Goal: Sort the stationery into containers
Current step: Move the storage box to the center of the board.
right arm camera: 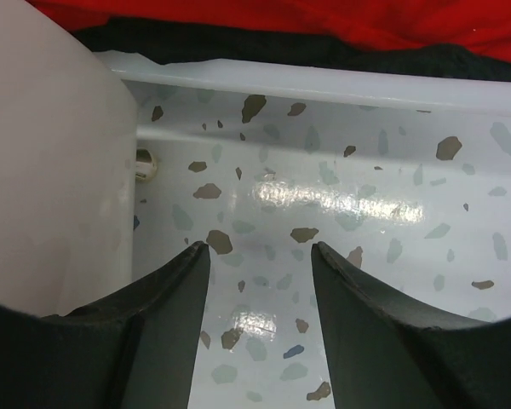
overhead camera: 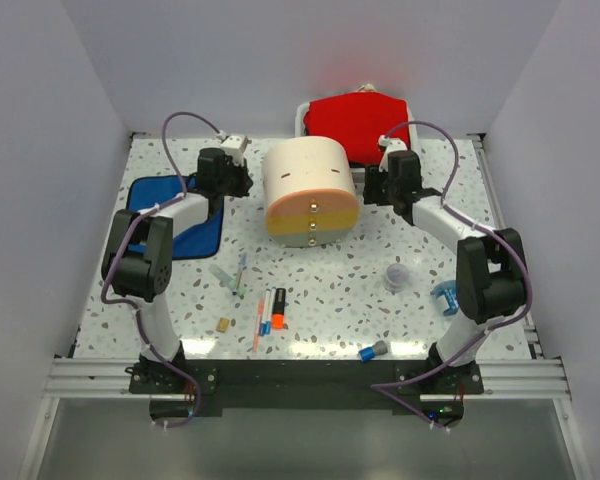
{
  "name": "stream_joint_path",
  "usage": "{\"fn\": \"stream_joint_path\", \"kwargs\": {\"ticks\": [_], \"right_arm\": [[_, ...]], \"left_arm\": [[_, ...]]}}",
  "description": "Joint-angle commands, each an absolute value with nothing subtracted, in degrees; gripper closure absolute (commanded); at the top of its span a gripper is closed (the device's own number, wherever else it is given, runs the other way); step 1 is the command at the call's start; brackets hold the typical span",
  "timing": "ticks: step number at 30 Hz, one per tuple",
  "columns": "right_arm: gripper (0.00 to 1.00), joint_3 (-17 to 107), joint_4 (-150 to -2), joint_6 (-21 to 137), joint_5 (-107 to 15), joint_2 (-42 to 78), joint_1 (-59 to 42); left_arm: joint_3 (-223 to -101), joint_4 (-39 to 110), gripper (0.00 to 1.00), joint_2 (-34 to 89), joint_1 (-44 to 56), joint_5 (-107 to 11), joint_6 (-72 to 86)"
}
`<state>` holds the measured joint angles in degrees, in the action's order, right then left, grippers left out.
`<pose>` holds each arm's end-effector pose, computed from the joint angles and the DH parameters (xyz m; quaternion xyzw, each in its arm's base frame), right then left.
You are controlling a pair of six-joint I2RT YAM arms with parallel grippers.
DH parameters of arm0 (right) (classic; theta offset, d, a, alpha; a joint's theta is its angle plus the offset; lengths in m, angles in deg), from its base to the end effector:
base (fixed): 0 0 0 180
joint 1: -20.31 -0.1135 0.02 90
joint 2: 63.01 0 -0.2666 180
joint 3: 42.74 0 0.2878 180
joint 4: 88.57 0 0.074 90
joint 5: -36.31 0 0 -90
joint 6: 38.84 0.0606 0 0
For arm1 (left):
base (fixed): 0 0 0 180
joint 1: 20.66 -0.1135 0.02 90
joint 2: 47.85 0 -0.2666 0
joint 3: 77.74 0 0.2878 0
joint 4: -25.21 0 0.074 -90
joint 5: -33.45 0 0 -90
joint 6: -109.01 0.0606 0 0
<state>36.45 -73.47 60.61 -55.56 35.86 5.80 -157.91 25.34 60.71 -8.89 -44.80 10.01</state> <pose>0.4290 0.1090 0.2032 -0.0316 0.8855 0.0820 0.4563 0.4627 -0.1090 0.1657 0.0730 0.8535 -0.1782 0.4843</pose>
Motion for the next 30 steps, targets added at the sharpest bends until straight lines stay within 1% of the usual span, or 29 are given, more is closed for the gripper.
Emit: {"fn": "stream_joint_path", "kwargs": {"ticks": [1, 8, 14, 17, 18, 19, 20, 22, 23, 24, 25, 26, 27, 28, 29, 30], "right_arm": [[0.45, 38.4, -78.8, 62.2, -55.0, 34.2, 5.9], [0.46, 35.0, -79.7, 62.7, -53.8, 31.0, 6.0], [0.46, 31.9, -80.1, 62.2, -54.4, 28.4, 6.0], [0.45, 30.8, -80.6, 61.9, -54.8, 27.8, 6.0], [0.44, 30.6, -80.8, 61.8, -55.1, 27.7, 5.9], [0.44, 30.5, -80.8, 61.5, -55.4, 27.5, 5.9], [0.45, 30.6, -80.6, 61.2, -56.1, 27.2, 5.9], [0.43, 30.8, -77.6, 61.4, -62.1, 26.1, 5.9], [0.41, 30.6, -76.7, 62.5, -64.9, 25.1, 6.0], [0.36, 30.1, -72.8, 63.1, -71.4, 22.4, 6.0], [0.34, 29.5, -71.3, 64.2, -73.9, 20.2, 6.3], [0.33, 28.0, -68.0, 66.2, -74.9, 18.4, 6.7], [0.31, 27.7, -65.8, 67.1, -75.3, 14.5, 6.9], [0.3, 27.6, -62.9, 67.7, -75.7, 12.9, 6.9], [0.3, 28.4, -56.8, 69.3, -75.4, 11.5, 6.9], [0.31, 28.9, -54.2, 70.1, -74.1, 8.9, 6.9]], "left_arm": [[-162.2, 21.6, 1.0, 63.0, -5.5, -43.9, 12.6], [-164.2, 20.1, 1.0, 64.9, -0.6, -43.4, 12.4], [-166.4, 20.2, 1.0, 66.4, 2.4, -45.3, 12.2], [-166.8, 21.9, 1.0, 66.3, 2.6, -50.1, 11.1], [-166.7, 22.5, 0.93, 65.7, 2.5, -51.8, 10.7], [-165.9, 23.0, 0.71, 65.4, 2.5, -53.6, 10.1], [-165.2, 24.2, 0.57, 64.1, 2.5, -59.1, 9.4], [-163.0, 25.8, 0.34, 62.6, 2.5, -65.1, 6.8], [-162.0, 27.6, 0.3, 60.7, 2.5, -69.7, 6.4], [-160.9, 28.2, 0.26, 59.5, 2.5, -71.8, 6.4], [-158.2, 28.5, 0.21, 58.1, 2.3, -73.8, 6.1], [-156.7, 29.0, 0.18, 55.3, 1.6, -76.0, 5.9], [-155.3, 29.2, 0.12, 53.9, 1.0, -76.3, 5.7], [-152.6, 29.2, 0.1, 52.5, 0.0, -76.6, 5.6], [-151.2, 29.3, 0.09, 50.0, -0.4, -76.9, 5.6], [-150.0, 29.3, 0.09, 48.8, -0.8, -76.9, 5.9]]}}
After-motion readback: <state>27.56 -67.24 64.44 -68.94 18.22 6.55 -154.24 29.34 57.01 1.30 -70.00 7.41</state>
